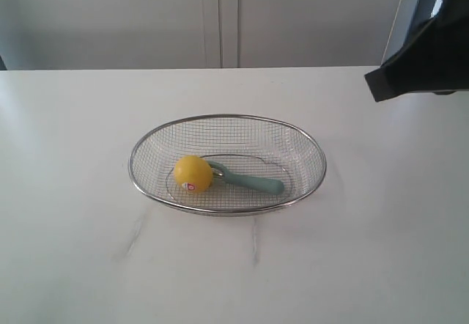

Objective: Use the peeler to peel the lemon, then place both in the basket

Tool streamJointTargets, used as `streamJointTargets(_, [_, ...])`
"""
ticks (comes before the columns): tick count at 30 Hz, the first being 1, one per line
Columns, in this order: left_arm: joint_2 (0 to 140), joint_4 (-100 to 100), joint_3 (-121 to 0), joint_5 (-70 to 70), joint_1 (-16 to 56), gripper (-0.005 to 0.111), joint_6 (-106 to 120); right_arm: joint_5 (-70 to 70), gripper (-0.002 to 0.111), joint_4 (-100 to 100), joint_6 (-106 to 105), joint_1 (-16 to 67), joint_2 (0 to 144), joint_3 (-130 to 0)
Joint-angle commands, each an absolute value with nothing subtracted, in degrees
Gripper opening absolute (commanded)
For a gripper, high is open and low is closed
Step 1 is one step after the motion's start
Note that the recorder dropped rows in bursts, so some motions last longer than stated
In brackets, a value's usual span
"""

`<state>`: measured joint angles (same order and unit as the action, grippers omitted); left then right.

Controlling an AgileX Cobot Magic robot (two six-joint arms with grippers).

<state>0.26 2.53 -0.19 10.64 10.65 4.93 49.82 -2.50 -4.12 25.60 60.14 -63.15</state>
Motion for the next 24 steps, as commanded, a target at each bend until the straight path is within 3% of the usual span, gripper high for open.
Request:
streamJointTargets(1, [0.0,2.71,0.0,10.72,10.48,0.0,4.48,49.05,0.0,-2.36,-4.14,25.63,51.43,-60.21])
streamJointTargets(8, [0.0,2.71,0.0,10.72,10.48,0.0,4.48,48.78,0.0,-1.12,-4.14,25.52,38.31,-53.3])
streamJointTargets(19, [0.0,2.71,0.0,10.72,10.48,0.0,4.48,48.44,0.0,-1.12,-4.14,25.4,33.02,-45.82])
streamJointTargets(24, [0.0,2.71,0.0,10.72,10.48,0.0,4.48,48.34,0.0,-1.07,-4.14,21.02,24.8,-40.87])
